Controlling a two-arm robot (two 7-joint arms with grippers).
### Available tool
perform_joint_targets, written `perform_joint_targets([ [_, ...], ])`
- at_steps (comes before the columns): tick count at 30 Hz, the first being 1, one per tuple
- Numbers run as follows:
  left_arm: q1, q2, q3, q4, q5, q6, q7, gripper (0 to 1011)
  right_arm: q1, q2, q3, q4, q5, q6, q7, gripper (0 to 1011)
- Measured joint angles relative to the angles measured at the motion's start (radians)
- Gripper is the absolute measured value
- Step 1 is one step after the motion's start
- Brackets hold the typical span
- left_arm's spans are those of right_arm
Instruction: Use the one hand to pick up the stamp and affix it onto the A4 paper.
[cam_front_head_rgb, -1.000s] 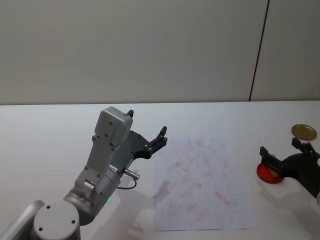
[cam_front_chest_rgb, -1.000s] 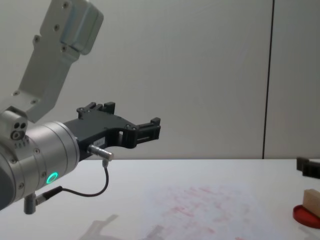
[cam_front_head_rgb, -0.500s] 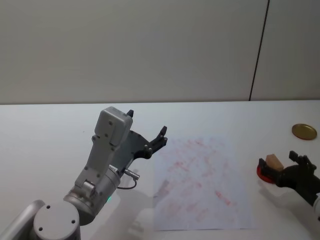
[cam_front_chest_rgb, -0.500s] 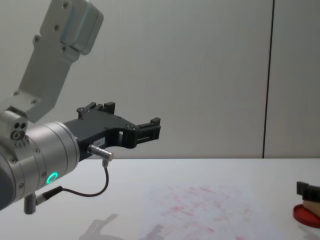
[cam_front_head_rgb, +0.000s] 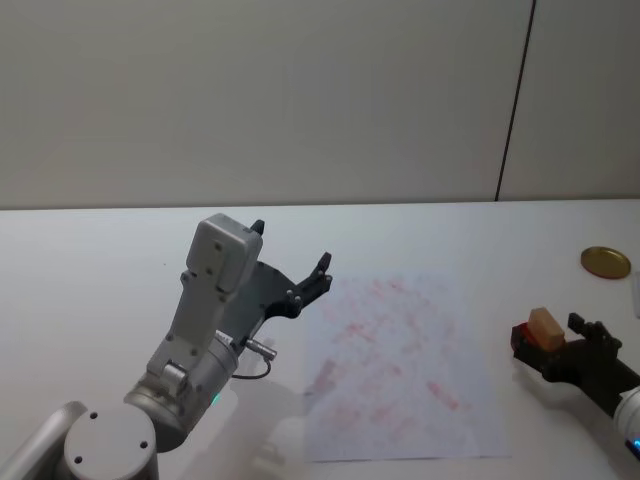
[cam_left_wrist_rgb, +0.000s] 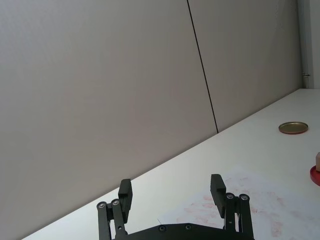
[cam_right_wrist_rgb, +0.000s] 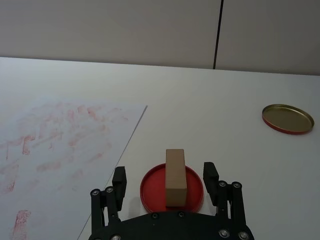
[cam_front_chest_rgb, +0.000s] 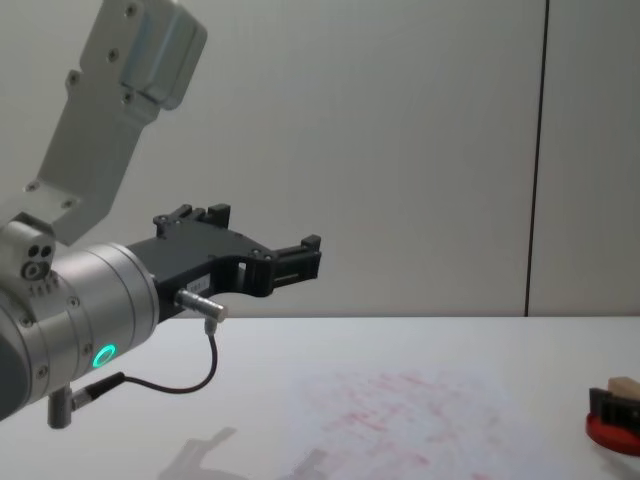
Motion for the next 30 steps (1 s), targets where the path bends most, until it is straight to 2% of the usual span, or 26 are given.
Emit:
perform_joint_targets([
  [3,0.000,0.000,0.000,0.000,0.000,0.000,0.000,993,0.003,-0.002,-0.001,0.007,-0.004,-0.001,-0.001,910],
  [6,0.000,0.000,0.000,0.000,0.000,0.000,0.000,993,0.008,-0.006,-0.003,0.017,-0.011,-0.002,-0.003,794],
  [11,0.000,0.000,0.000,0.000,0.000,0.000,0.000,993,0.016,-0.010,-0.005,0.034,-0.021,-0.006,-0.007,705],
  [14,0.000,0.000,0.000,0.000,0.000,0.000,0.000,993,0.018,-0.012,-0.006,0.040,-0.026,-0.009,-0.008,564],
  [16,0.000,0.000,0.000,0.000,0.000,0.000,0.000,993,0.020,-0.013,-0.006,0.043,-0.030,-0.013,-0.009,535],
  [18,0.000,0.000,0.000,0.000,0.000,0.000,0.000,993,0.021,-0.014,-0.007,0.046,-0.034,-0.018,-0.010,445],
  [22,0.000,0.000,0.000,0.000,0.000,0.000,0.000,993,0.022,-0.016,-0.008,0.050,-0.043,-0.028,-0.013,343],
  [24,0.000,0.000,0.000,0.000,0.000,0.000,0.000,993,0.022,-0.016,-0.009,0.052,-0.047,-0.033,-0.014,248],
  [30,0.000,0.000,0.000,0.000,0.000,0.000,0.000,993,0.022,-0.017,-0.011,0.052,-0.064,-0.052,-0.019,221],
])
